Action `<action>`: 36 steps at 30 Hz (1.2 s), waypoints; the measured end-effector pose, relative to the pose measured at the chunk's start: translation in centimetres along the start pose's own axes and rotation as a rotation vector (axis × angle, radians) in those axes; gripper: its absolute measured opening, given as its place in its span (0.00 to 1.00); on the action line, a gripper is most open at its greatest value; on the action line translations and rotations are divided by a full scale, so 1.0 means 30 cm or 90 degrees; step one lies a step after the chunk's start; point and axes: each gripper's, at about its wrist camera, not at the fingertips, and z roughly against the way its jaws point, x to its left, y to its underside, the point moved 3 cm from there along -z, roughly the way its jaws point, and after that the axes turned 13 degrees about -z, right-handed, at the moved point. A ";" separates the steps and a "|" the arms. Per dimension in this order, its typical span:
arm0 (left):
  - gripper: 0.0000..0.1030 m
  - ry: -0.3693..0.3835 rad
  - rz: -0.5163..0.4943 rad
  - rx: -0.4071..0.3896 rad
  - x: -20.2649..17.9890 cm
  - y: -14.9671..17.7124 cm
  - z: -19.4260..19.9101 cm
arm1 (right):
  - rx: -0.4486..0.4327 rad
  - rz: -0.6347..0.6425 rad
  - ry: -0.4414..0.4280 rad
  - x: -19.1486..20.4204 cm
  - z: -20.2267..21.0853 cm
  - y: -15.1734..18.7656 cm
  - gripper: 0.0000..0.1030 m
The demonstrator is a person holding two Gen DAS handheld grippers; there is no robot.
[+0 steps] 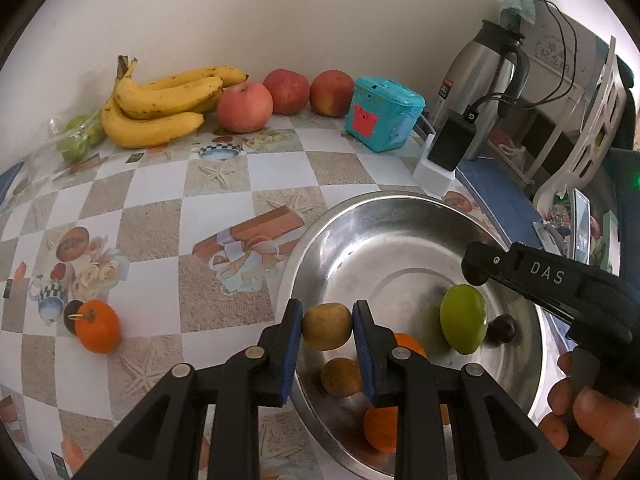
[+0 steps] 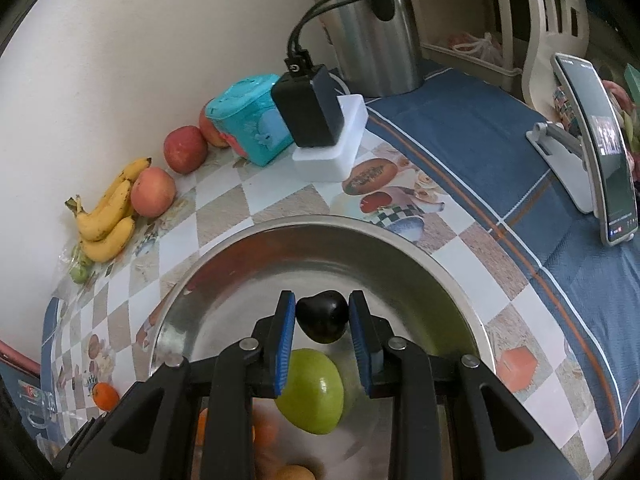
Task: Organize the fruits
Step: 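Carry the tan fruit into the steel plate and open the left tool while the right releases the avocado there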
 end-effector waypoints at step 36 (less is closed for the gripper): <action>0.65 -0.100 0.137 0.043 0.219 -0.031 0.177 | 0.063 0.094 0.040 0.119 0.165 0.087 0.42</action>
